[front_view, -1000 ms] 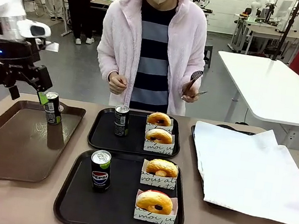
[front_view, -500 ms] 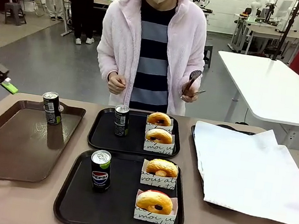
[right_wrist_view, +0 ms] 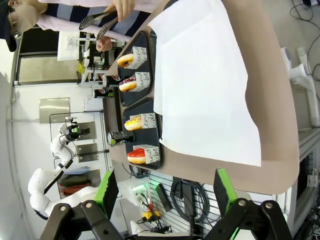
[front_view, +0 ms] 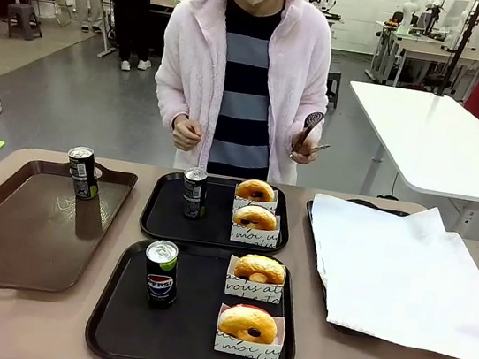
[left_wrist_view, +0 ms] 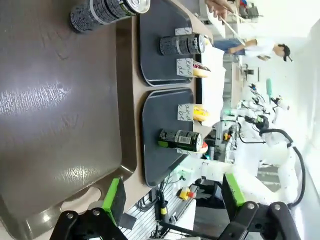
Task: Set up donuts and drinks on trays.
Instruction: Pick up one Pepsi coke from the Handle tray and place it on the Flat Tray without a Pepsi coke.
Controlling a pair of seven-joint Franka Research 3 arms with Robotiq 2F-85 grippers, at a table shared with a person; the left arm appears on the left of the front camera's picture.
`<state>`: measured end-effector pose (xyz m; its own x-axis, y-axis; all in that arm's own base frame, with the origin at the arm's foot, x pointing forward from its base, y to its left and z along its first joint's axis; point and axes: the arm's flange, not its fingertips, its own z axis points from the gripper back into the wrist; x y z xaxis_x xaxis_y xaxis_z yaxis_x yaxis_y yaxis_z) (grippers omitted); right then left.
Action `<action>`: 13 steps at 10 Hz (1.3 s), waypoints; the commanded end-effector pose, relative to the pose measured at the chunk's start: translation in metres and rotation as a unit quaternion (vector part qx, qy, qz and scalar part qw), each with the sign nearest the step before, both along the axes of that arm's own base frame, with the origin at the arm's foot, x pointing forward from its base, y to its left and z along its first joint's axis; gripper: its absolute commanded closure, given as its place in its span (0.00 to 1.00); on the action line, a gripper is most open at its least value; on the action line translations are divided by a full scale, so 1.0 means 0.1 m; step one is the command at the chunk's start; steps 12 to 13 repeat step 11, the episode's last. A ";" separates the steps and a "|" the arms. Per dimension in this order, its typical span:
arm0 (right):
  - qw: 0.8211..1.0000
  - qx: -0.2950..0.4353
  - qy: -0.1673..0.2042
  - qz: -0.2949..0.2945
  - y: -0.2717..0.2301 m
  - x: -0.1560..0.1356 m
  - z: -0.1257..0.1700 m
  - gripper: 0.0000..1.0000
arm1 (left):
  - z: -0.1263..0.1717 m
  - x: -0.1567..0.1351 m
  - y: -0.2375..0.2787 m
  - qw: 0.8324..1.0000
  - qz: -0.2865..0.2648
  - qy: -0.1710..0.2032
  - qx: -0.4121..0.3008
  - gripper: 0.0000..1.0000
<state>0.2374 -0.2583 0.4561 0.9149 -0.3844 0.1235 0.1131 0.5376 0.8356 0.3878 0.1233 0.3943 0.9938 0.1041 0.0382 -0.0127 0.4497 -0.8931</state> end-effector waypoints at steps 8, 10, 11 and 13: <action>1.000 0.002 0.005 0.003 0.00 -0.01 0.01 0.00 | 0.00 0.15 0.09 1.000 -0.025 0.006 0.005 0.00; 1.000 0.002 0.005 0.003 0.00 -0.01 0.01 0.00 | 0.00 0.15 0.09 1.000 -0.025 0.006 0.005 0.00; 1.000 0.002 0.005 0.003 0.00 -0.01 0.01 0.00 | 0.00 0.15 0.09 1.000 -0.025 0.006 0.005 0.00; 1.000 0.002 0.005 0.003 0.00 -0.01 0.01 0.00 | 0.00 0.15 0.09 1.000 -0.025 0.006 0.005 0.00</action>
